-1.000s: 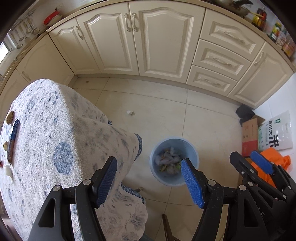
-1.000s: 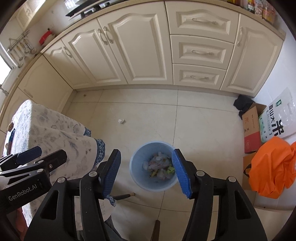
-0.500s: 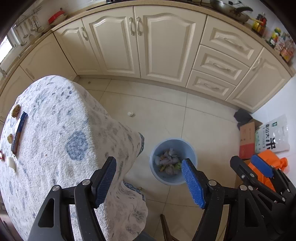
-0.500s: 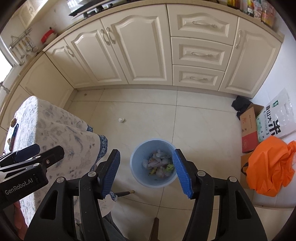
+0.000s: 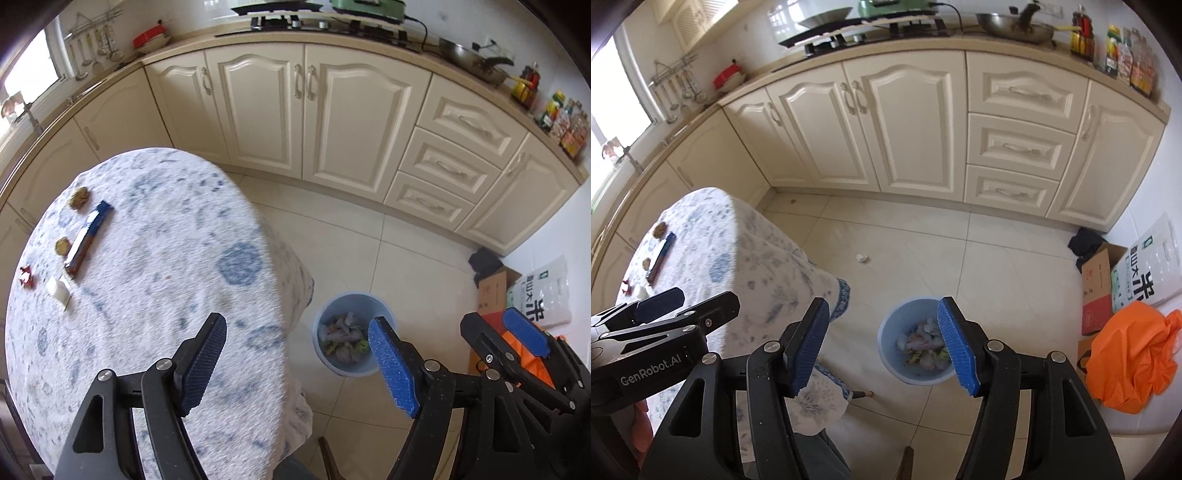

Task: Collect trash
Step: 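Move both open grippers back over the table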

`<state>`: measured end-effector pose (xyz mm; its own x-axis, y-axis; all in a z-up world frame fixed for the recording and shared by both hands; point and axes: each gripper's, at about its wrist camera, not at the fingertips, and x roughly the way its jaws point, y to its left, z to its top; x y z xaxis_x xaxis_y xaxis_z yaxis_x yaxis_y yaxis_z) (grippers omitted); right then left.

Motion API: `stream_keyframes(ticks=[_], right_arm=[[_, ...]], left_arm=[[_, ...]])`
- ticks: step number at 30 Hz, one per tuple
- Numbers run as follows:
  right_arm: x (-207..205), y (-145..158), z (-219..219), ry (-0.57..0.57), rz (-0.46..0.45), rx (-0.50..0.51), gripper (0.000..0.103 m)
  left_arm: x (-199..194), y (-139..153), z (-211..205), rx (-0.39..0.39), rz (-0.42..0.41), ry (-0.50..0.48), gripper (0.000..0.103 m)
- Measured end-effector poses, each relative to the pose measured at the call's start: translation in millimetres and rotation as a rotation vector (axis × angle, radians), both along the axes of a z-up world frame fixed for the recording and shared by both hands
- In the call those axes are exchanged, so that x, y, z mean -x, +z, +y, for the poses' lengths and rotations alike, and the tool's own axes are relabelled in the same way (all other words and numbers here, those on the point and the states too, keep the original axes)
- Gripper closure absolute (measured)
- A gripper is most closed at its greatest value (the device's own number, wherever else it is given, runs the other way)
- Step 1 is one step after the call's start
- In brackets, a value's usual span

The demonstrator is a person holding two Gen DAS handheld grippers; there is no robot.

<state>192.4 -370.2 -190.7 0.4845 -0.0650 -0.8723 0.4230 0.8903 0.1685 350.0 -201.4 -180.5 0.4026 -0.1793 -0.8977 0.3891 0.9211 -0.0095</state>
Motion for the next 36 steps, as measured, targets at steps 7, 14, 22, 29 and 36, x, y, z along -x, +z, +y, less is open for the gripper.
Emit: stream_keyframes(ticks=[7, 14, 22, 29, 36], right_arm=[[-2.0, 15.0, 41.6, 0.066, -0.028, 0.022, 0.039], [-7.1, 28.7, 90.0, 0.142, -0.059, 0.032, 0.036], [-22.4, 41.3, 152.9, 0.247, -0.077, 0.044, 0.032], [-47.3, 47.6, 212.9, 0.357, -0.098, 0.033, 0.032], [-88.0, 41.6, 275.1, 0.470, -0.093, -0.003, 0.032]], left_arm=[[23.0, 24.6, 52.8, 0.023, -0.046, 0.063, 0.024], [39.3, 39.6, 107.6, 0.049, -0.065, 0.132, 0.022], [49.7, 49.1, 185.0, 0.063, -0.082, 0.247, 0.021], [47.5, 53.8, 255.4, 0.080, -0.092, 0.359, 0.016], [29.9, 47.3, 317.9, 0.077, -0.072, 0.474, 0.016]])
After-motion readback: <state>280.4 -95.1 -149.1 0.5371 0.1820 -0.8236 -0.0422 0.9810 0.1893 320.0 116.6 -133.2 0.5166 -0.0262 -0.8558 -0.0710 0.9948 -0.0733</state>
